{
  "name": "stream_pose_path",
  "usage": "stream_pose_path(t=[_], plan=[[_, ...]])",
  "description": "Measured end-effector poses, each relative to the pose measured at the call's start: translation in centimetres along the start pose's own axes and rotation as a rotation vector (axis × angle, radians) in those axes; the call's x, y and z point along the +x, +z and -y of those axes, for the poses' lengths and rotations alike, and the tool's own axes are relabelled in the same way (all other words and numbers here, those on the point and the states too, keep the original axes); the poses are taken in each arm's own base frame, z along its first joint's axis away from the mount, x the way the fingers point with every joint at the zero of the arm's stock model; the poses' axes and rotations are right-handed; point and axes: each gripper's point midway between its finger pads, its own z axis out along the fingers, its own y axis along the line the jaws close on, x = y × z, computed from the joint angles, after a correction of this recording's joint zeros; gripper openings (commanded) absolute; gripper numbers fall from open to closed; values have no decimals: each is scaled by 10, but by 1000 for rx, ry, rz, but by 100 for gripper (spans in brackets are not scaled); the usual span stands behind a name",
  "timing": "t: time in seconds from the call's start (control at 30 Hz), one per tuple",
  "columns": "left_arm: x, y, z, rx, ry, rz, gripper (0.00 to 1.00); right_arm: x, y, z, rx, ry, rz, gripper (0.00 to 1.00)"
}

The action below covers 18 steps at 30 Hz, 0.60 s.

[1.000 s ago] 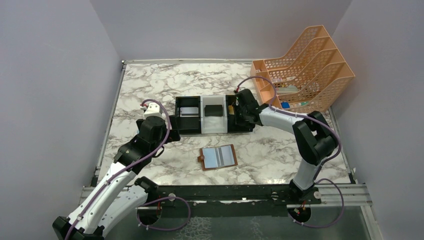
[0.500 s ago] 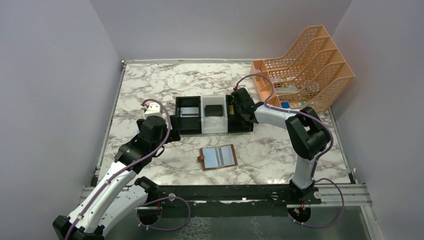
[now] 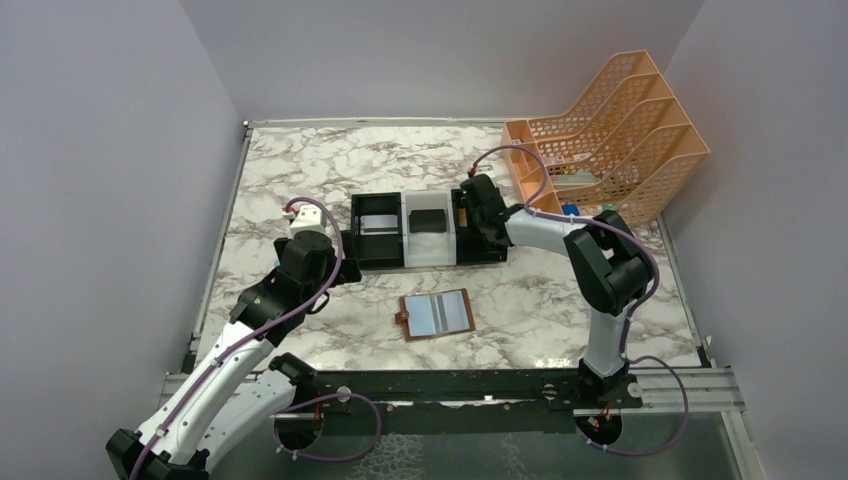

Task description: Take the credit cards out of the card holder

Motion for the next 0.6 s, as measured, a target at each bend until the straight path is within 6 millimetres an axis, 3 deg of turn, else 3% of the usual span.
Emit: stream_pose_path(t=[0.4, 0.5, 0.6], plan=[[0, 0, 0, -1, 1, -2, 99, -5, 2, 1, 8, -4, 21, 24], [0, 0, 0, -1, 1, -2, 99, -8, -6, -1, -13, -8, 23, 27], [0, 0, 0, -1, 1, -2, 99, -23, -27, -1, -43, 6, 58, 36]])
